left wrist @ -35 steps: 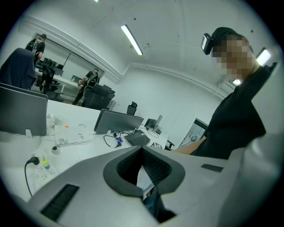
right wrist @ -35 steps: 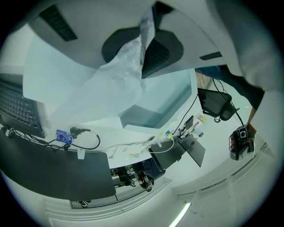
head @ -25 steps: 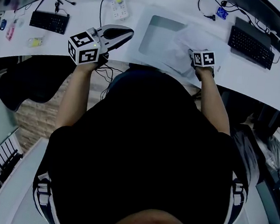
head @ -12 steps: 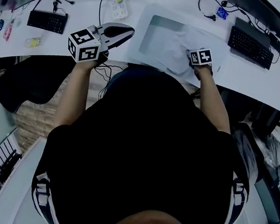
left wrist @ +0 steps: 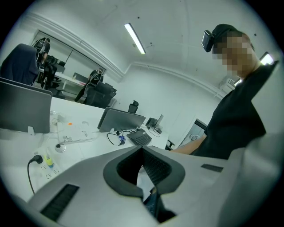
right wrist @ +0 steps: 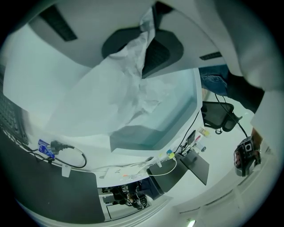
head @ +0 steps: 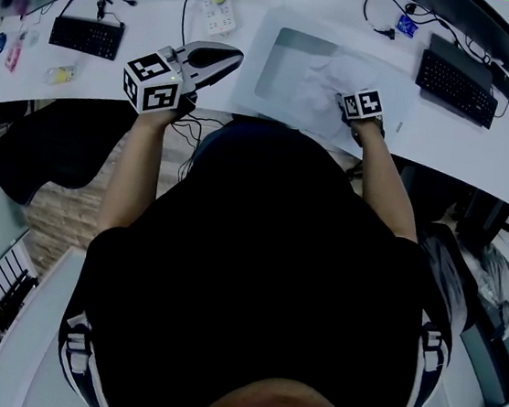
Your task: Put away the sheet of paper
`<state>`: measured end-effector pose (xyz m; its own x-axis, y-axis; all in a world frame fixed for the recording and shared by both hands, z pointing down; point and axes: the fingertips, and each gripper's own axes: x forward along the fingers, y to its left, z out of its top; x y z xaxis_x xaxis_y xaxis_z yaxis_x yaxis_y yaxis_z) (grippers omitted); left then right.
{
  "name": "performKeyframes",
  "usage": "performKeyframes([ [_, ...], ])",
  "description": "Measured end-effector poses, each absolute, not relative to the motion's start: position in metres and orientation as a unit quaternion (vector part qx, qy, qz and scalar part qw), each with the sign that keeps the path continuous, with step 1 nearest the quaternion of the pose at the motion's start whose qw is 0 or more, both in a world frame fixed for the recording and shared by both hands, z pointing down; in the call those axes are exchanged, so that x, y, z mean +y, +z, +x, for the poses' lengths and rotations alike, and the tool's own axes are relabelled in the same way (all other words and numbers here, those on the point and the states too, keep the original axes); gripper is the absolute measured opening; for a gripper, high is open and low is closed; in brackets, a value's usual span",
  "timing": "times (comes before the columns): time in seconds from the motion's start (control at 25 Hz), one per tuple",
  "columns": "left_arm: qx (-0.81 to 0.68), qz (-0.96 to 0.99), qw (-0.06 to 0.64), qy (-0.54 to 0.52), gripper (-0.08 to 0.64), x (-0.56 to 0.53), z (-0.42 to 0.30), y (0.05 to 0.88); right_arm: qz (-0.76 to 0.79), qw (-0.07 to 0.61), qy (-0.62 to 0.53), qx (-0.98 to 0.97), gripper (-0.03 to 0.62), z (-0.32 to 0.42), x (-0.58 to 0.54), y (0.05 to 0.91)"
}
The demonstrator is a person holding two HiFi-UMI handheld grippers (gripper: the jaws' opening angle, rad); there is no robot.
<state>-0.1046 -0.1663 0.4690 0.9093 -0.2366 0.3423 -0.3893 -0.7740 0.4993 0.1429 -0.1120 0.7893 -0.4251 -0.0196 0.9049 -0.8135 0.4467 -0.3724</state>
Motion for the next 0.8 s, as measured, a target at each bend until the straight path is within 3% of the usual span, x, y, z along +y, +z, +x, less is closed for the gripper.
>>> performKeyframes([
  [0.8,-0.174,0.928,0.300,0.133,0.021,-0.175,-0.122,0.472,0.306,0.407,0.484,-0.711,0.015,0.126,-0.139,0.797],
])
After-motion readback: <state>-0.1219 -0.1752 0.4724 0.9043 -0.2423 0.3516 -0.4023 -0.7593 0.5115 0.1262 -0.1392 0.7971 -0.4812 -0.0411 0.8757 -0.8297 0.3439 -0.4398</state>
